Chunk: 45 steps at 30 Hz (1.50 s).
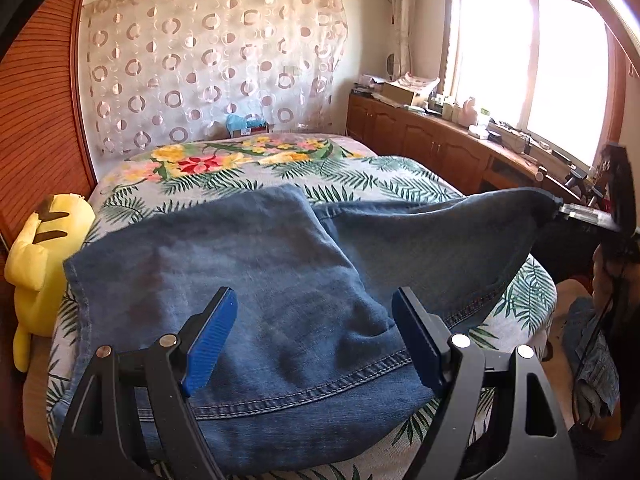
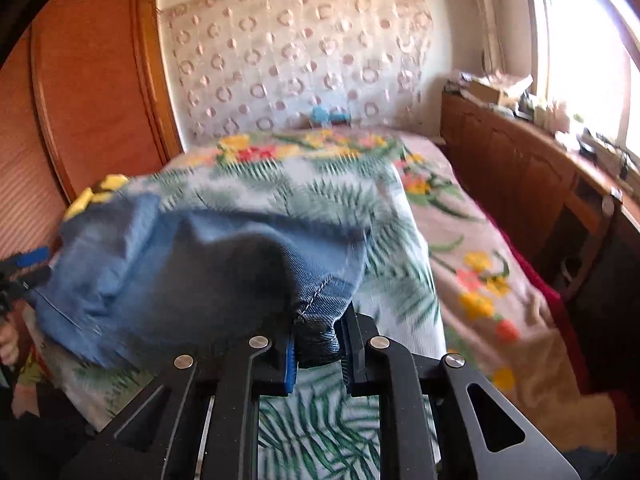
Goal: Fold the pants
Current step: 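Grasp the folded edge of the jeans with the right gripper and lift it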
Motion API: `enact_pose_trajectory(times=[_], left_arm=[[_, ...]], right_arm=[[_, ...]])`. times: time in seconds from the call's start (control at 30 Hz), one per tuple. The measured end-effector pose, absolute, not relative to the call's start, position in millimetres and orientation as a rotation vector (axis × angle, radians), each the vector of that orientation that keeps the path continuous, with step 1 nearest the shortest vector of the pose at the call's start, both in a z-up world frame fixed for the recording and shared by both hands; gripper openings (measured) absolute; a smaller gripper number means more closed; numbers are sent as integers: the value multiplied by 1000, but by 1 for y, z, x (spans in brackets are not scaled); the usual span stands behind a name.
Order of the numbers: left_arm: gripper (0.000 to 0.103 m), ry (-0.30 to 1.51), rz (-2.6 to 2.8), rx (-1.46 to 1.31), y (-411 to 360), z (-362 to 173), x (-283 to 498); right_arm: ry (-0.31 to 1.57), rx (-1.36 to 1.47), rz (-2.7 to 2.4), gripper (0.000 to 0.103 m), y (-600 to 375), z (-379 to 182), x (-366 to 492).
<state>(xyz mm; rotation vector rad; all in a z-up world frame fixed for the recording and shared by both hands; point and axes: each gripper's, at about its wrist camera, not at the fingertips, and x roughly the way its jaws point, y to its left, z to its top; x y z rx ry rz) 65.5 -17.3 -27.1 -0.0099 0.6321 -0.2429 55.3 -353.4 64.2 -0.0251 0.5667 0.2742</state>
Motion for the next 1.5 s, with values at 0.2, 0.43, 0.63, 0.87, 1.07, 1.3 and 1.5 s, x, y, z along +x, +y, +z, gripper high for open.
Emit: enact_pose_trajectory(times=[0.2, 0.43, 0.63, 0.87, 1.07, 1.3, 1.5], left_arm=[[80, 598, -225, -18, -7, -15, 56], [80, 572, -183, -39, 16, -4, 44], [80, 562, -142, -55, 36, -1, 37], [80, 555, -111, -75, 55, -2, 31], [80, 562, -97, -88, 63, -7, 31], [80, 566, -89, -99, 67, -10, 30], [80, 570, -100, -97, 63, -12, 32]], right_arm=[[461, -80, 373, 17, -319, 109, 39], [382, -138, 529, 17, -250, 140, 37], [371, -172, 644, 17, -197, 142, 40], [451, -167, 759, 17, -168, 127, 71], [560, -199, 795, 17, -146, 115, 116], [555, -220, 785, 47, -139, 128, 112], [523, -189, 728, 51, -166, 133, 105]])
